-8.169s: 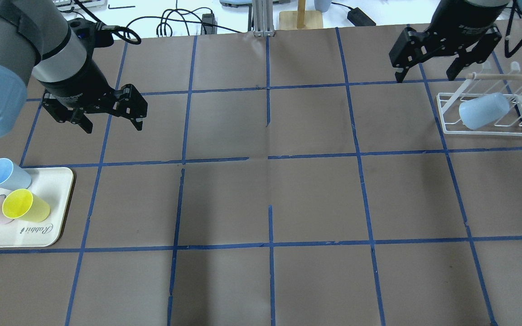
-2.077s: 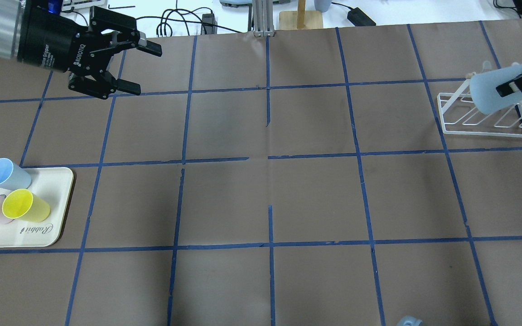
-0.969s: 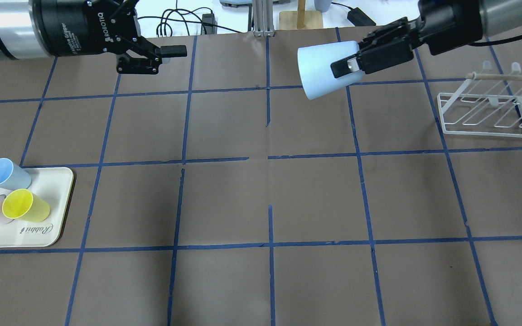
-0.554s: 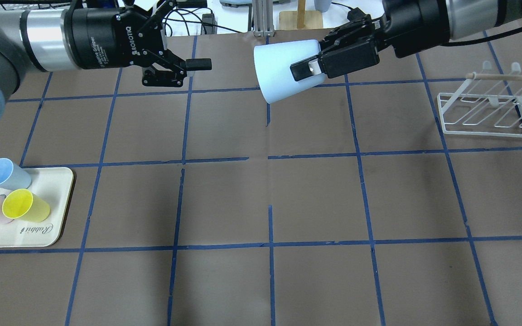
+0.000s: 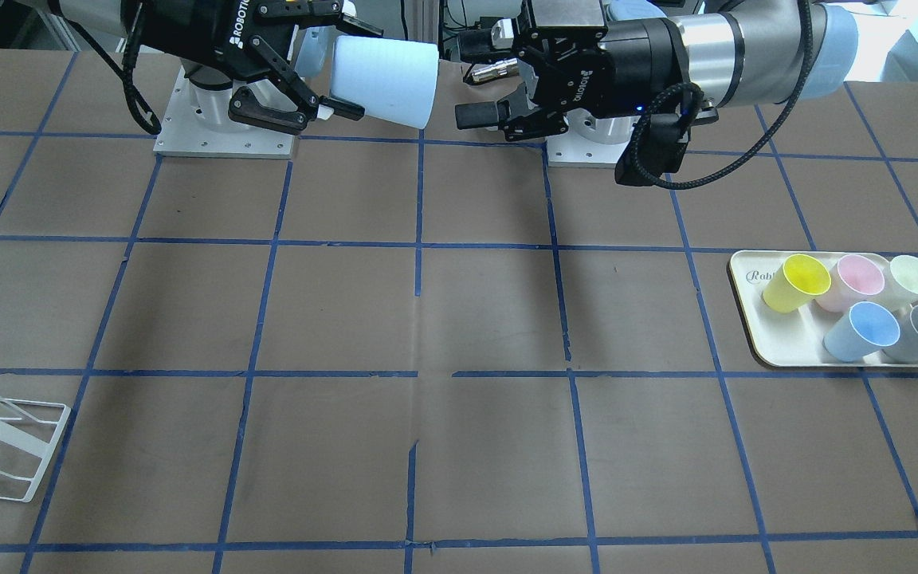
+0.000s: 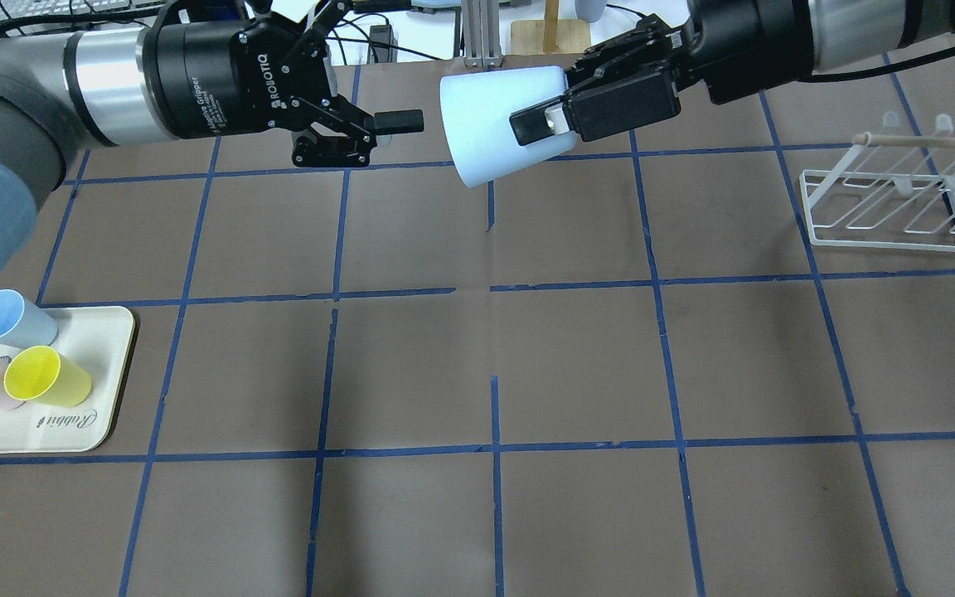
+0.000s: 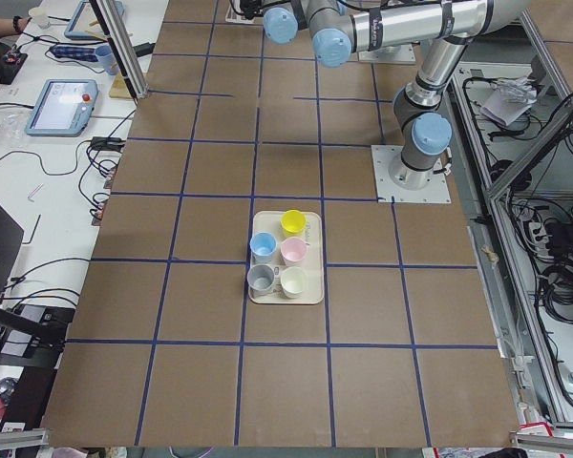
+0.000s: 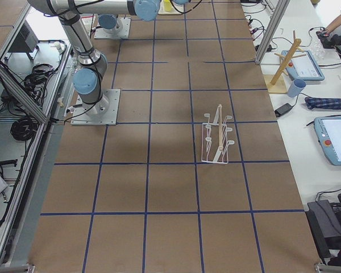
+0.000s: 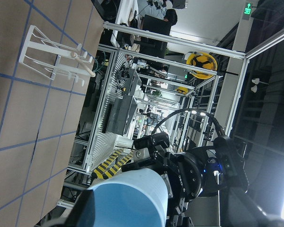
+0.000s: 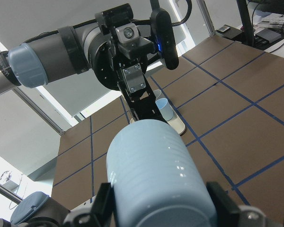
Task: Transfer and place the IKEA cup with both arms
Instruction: 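Carry the cup toward the left gripper and grasp its open end with the left gripper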
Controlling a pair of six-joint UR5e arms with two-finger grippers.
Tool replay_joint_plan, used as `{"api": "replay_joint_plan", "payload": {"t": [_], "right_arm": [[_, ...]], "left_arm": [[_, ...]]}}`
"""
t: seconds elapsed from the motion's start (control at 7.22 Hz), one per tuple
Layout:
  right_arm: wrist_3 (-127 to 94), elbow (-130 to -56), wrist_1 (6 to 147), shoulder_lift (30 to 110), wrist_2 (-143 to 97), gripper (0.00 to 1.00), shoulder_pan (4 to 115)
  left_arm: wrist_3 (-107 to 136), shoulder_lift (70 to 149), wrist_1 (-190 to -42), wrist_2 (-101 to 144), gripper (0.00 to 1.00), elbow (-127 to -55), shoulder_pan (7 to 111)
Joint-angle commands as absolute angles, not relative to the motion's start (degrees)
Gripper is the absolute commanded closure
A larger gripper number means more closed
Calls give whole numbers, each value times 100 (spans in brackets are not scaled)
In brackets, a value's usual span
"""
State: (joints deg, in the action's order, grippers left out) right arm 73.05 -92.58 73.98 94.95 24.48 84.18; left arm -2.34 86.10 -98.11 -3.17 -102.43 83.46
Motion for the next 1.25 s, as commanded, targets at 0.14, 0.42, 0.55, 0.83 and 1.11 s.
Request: {"api": "replay_joint_plan", "payload": {"t": [0.14, 0.42, 0.55, 0.83, 1.11], "right_arm": [[7286, -9255, 7427, 9492, 2278, 50, 8420], [7269, -9255, 7427, 9492, 2285, 47, 8420], [7251, -9237, 7427, 9492, 2285, 45, 8420], [7172, -9202, 7427, 9492, 2285, 41, 8420], [7172, -9211, 7427, 9483, 2285, 39, 8420]], "left_arm": [[-211, 8587, -9809, 7, 0, -10248, 8744], [-211, 8613, -9809, 211, 0, -10248, 8876], [-211, 8639, -9809, 211, 8, -10239, 8886], [-220, 8666, -9748, 211, 47, -10231, 8929], [-194, 8684, -9677, 202, 66, -10213, 8947]]}}
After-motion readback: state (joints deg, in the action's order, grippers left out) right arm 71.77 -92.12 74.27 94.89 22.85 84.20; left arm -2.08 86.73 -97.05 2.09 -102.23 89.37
